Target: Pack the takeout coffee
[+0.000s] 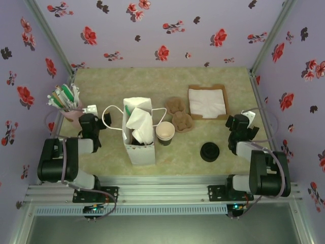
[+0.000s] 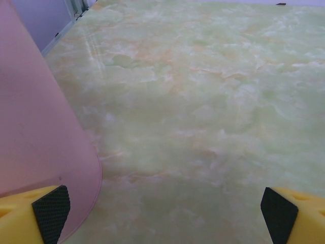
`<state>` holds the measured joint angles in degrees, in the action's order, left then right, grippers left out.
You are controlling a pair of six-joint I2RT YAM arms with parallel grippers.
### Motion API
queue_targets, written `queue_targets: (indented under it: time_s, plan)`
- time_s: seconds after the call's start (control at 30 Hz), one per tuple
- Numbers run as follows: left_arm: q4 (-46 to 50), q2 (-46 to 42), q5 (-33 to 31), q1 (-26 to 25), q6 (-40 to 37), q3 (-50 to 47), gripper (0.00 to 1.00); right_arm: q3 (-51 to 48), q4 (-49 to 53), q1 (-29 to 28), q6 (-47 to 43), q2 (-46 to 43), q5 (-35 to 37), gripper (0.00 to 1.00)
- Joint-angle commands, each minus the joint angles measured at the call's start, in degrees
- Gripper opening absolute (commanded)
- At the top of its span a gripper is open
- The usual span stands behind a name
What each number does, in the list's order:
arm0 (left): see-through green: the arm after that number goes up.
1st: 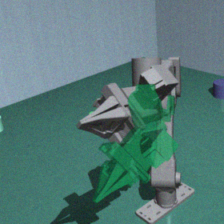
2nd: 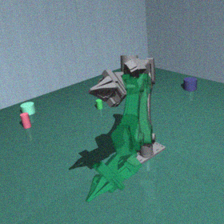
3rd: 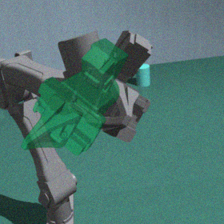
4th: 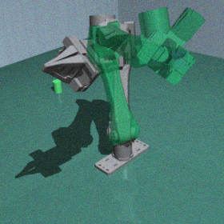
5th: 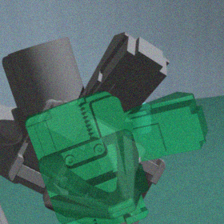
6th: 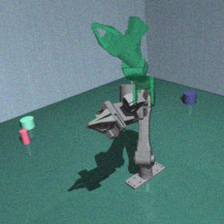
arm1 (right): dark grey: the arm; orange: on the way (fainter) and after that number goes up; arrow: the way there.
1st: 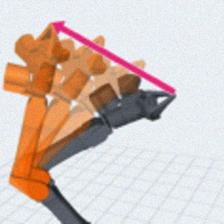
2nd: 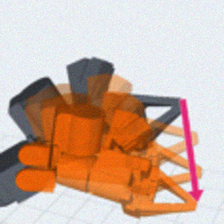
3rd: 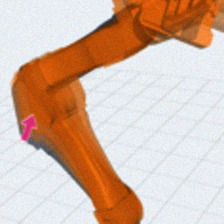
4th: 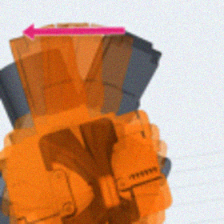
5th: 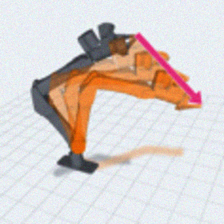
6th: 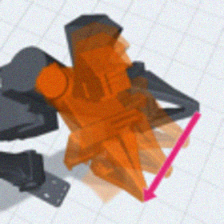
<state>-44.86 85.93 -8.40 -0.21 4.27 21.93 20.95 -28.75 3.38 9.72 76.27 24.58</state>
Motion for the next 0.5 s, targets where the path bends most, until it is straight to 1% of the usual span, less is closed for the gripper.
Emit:
queue_targets:
  time_s: [0.0,0.07,0.1,0.2,0.27,0.33,0.47]
  plan:
    - [-7.62,1.23,0.3,0.41,-1.96,-1.02,0.99,2.48,-5.33,0.21,-2.1,0.84,-3.95,0.99]
    - [-10.17,2.27,1.06,0.39,-2.08,-1.78,0.99,0.8,-7.17,0.18,-2.96,-0.42,-6.48,0.99]
    - [-9.99,1.95,0.94,0.46,-2.03,-2.01,0.99,-0.54,-8.47,0.15,-3.26,-1.48,-7.77,0.99]
    - [-10.49,2.1,0.93,0.48,-2.08,-2.08,0.99,-2.78,-11.36,0.12,-3.3,-3.02,-8.06,0.99]
    - [-9.68,2.1,0.93,0.47,-2.08,-1.66,0.99,-2.28,-10.9,0.14,-3.3,-2.59,-7.99,0.99]
    - [-9.02,2.11,0.93,0.48,-2.08,-1.29,0.99,-0.24,-8.9,0.26,-2.6,-0.95,-6.11,0.99]
    - [-8.91,2.08,0.93,0.52,-2.08,-1.28,0.99,0.72,-7.06,0.03,-3.34,-0.68,-9.77,0.99]
